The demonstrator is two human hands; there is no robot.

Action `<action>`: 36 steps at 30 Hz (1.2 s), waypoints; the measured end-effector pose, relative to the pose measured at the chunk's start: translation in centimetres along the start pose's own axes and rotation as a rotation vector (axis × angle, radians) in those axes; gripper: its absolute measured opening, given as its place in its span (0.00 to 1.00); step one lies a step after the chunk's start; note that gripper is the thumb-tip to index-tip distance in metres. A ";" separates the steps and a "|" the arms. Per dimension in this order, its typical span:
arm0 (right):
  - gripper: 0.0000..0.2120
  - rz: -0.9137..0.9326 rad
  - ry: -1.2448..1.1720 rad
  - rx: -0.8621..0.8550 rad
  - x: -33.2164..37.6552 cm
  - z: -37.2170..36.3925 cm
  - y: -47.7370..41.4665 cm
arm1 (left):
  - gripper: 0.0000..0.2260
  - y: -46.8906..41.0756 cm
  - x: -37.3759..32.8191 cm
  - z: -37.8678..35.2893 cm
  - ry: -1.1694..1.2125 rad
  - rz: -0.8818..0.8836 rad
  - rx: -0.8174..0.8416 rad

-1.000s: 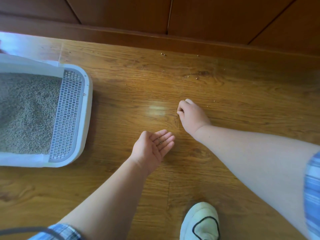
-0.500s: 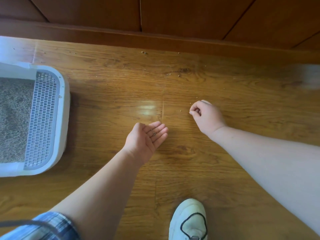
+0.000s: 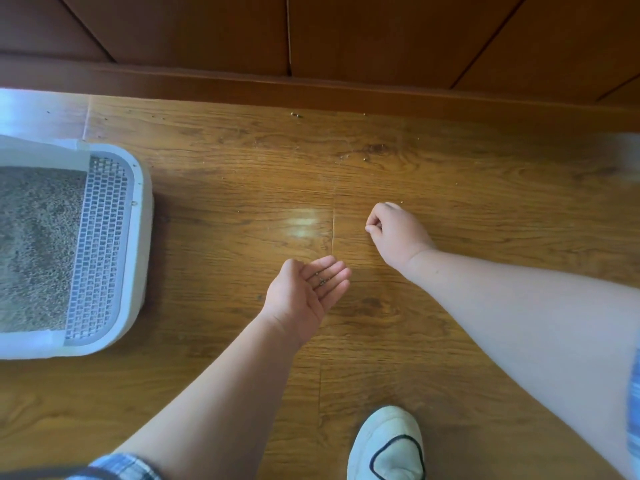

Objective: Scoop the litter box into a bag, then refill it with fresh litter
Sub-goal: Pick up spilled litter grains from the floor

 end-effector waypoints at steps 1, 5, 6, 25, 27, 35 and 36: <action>0.06 0.006 0.038 0.014 0.1 -0.1 0.1 | 0.20 0.0 0.0 0.0 0.001 0.001 -0.004; 0.05 0.059 -0.049 0.051 1.7 -0.1 1.6 | 0.20 -0.5 0.4 -0.2 -0.002 0.000 -0.030; 0.05 0.104 -0.121 0.068 2.7 0.1 2.5 | 0.20 -0.7 0.5 -0.5 -0.006 0.002 -0.029; 0.02 -0.089 -0.300 -0.248 -3.4 2.3 0.0 | 0.21 0.5 -1.0 -2.6 -0.007 -0.013 -0.047; 0.01 -0.087 -0.308 -0.259 -3.2 1.8 0.0 | 0.21 1.0 -1.1 -2.3 0.010 -0.010 -0.038; 0.05 -0.087 -0.216 -0.309 -2.9 1.5 -0.4 | 0.19 1.0 -0.4 -2.0 -0.048 0.034 -0.048; 0.03 -0.094 -0.220 -0.302 -3.1 1.5 -0.5 | 0.19 0.8 -0.4 -2.1 -0.051 0.037 -0.050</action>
Point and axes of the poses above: each hand's wrist, its own y-axis away from the middle knuckle, its own z-axis out of the back of the hand, x = y × z, the point moved 5 cm from there along -y, towards the middle knuckle, and after that the axes turned 13 degrees about -y, right-handed, at the moved point
